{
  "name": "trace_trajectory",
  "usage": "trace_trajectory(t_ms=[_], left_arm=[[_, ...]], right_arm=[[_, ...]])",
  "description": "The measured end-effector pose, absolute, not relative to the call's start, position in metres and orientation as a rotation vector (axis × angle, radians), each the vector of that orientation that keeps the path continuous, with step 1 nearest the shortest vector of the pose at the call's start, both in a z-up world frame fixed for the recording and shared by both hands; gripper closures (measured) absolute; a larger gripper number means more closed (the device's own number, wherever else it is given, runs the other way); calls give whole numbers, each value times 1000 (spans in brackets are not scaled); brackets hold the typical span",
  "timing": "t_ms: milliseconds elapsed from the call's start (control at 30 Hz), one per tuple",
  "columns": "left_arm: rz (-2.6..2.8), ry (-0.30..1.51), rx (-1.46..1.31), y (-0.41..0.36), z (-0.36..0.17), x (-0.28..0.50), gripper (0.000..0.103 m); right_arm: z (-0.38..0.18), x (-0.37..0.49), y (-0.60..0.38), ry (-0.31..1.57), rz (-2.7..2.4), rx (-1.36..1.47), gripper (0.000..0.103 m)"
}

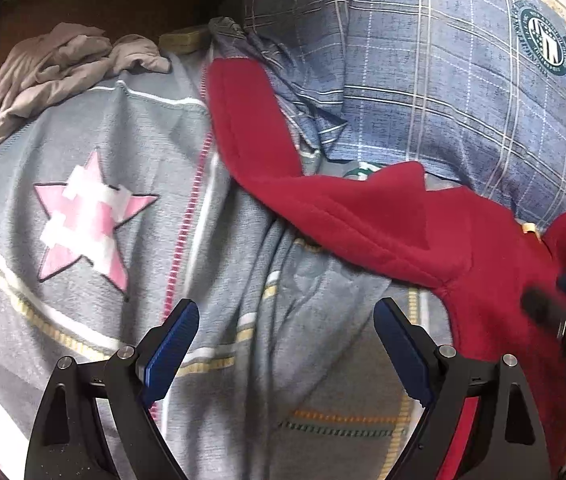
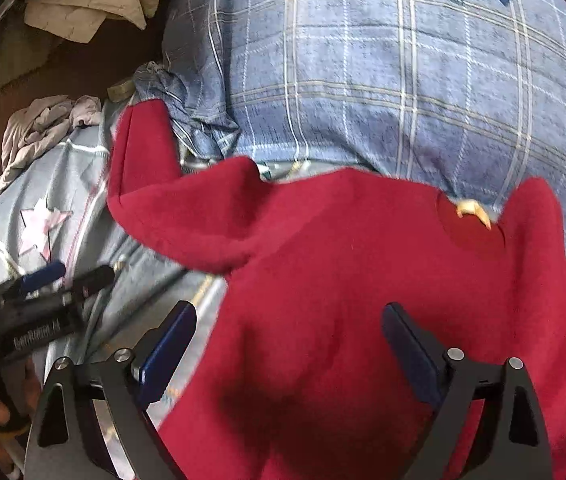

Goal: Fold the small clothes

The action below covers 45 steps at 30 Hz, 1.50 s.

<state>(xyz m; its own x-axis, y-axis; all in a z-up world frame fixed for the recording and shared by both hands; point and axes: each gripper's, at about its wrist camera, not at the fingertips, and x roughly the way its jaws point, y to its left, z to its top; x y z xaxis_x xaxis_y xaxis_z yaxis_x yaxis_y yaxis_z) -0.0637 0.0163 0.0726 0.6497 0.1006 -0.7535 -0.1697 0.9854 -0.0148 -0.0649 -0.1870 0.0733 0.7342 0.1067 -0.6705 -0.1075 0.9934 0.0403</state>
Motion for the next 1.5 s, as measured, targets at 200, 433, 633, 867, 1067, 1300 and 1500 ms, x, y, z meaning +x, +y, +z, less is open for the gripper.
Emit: trace_trajectory(t_ms=[200, 433, 633, 867, 1067, 1300, 1500], left_arm=[[215, 829, -127, 32, 77, -73, 14], [249, 835, -132, 44, 73, -72, 14], [251, 847, -154, 54, 68, -60, 17], [243, 837, -167, 59, 68, -58, 18], [243, 839, -167, 59, 68, -60, 17], [247, 837, -173, 57, 69, -53, 17], [226, 816, -158, 42, 76, -57, 17]], right_arm=[[106, -22, -154, 708, 265, 5, 25], [126, 46, -66, 728, 471, 40, 25], [107, 104, 6, 780, 500, -24, 26], [89, 148, 42, 850, 508, -10, 29], [76, 159, 23, 881, 546, 101, 89], [95, 121, -21, 812, 534, 111, 94], [131, 53, -112, 671, 469, 197, 94]])
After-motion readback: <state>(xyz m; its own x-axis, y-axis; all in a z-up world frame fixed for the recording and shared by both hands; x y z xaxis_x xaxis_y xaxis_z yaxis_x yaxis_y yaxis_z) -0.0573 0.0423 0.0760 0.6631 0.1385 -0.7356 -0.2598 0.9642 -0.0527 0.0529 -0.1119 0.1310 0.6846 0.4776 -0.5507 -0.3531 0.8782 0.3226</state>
